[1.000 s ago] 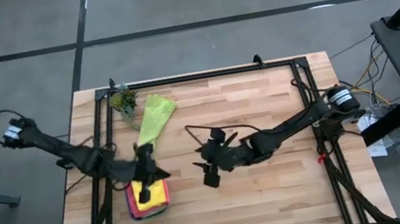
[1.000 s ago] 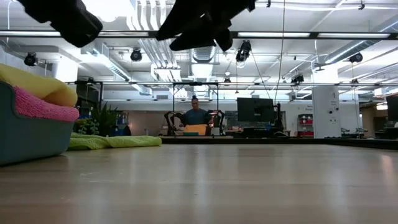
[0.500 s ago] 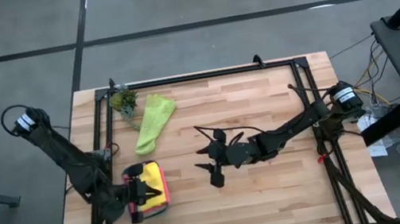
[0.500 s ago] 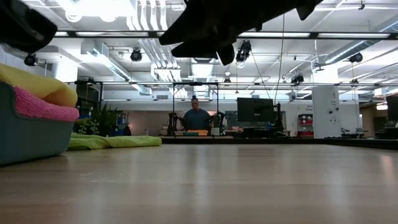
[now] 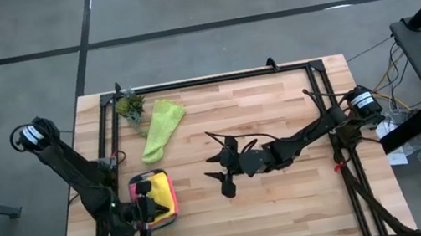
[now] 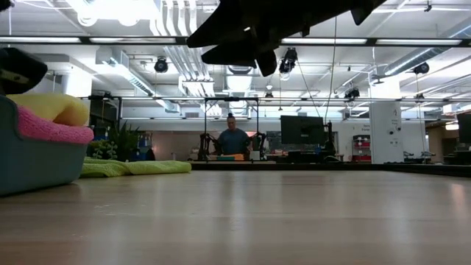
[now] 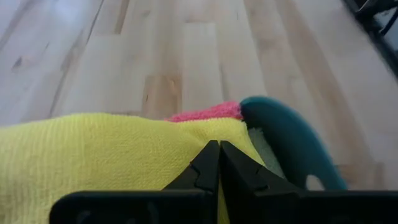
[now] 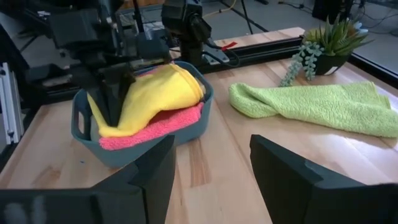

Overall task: Fold microfiber towels
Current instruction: Put the yellow microfiber cloth into the blue bin

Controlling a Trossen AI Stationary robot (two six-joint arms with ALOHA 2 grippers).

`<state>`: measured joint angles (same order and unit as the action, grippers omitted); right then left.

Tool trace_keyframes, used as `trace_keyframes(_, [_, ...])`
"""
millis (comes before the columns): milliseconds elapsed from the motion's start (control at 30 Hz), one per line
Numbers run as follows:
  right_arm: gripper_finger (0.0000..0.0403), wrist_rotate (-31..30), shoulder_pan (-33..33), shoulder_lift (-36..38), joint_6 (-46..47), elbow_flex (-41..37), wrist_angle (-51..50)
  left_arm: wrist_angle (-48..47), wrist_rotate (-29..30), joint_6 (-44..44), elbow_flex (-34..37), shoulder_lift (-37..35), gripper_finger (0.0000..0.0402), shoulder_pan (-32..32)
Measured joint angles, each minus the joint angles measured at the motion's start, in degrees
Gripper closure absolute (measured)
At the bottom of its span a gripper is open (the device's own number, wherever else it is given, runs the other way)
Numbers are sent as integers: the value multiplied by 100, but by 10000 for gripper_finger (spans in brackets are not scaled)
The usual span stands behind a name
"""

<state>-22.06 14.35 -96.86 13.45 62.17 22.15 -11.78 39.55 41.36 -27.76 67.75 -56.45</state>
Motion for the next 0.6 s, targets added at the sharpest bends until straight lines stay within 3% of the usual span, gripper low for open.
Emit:
trace_keyframes(267, [207, 0, 0, -9, -4, 0, 64, 122, -4, 24, -12, 333, 401, 2])
trace_keyframes(600, [207, 0, 0, -9, -15, -2, 87, -434, -225, -279, -201, -599, 402, 7])
